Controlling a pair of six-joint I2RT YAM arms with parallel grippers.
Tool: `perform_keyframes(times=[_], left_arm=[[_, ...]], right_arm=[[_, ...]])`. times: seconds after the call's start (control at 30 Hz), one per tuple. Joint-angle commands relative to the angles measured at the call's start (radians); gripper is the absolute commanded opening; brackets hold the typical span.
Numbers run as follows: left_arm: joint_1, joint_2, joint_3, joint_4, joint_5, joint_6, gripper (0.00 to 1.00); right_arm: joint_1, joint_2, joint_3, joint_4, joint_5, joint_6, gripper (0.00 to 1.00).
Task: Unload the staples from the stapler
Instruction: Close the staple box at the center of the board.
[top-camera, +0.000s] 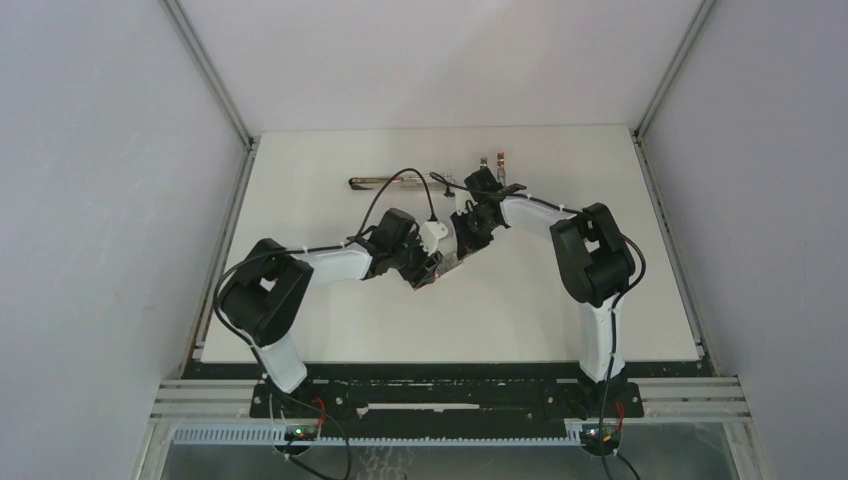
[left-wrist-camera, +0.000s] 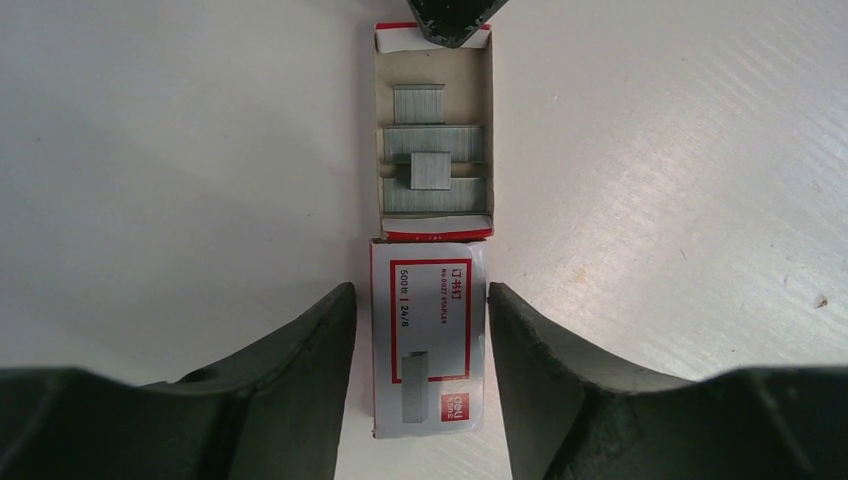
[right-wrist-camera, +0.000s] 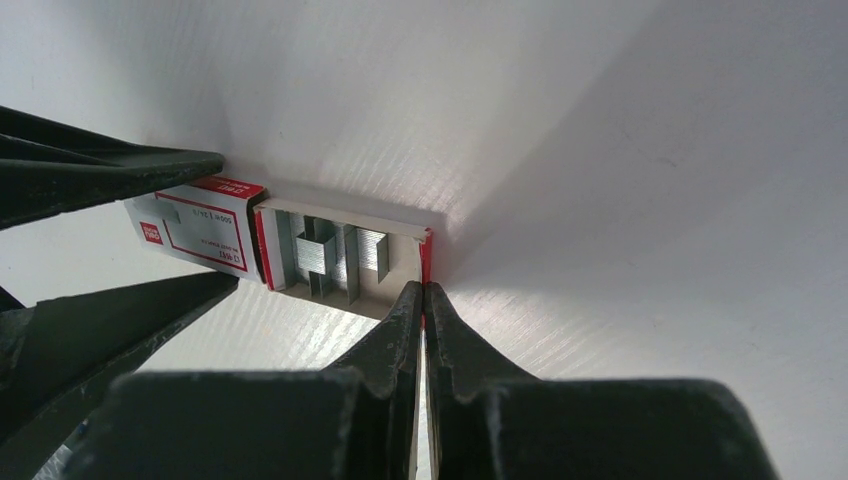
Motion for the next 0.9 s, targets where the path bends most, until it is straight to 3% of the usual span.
perform_keyframes(times=[0.0,0.1,0.17,0.5,0.87], left_arm=[[0.002,0.009,0.000,-0.014,0.013,-0.010,0.62],[0.010,-0.014,0.000,-0.019,-0.004,-0.014,0.80],[0.017,-0.037,-0.006,-0.022,-0.012,-0.015,0.86],[0.023,-0.095,-0.041,-0.055,-0.041,-0.032,0.76],[0.024,-0.054,-0.011,-0.091,-0.037,-0.036,0.68]], right_arm=[[-0.009,0.013,0.032,0.014,-0.006,0.015,0.00],[-0.008,0.016,0.032,0.011,-0.012,0.013,0.00],[-0.008,0.014,0.032,0.011,-0.012,0.013,0.00],[-0.004,0.010,0.039,0.009,-0.001,0.009,0.00],[-0.002,0.013,0.062,-0.019,0.031,0.008,0.00]])
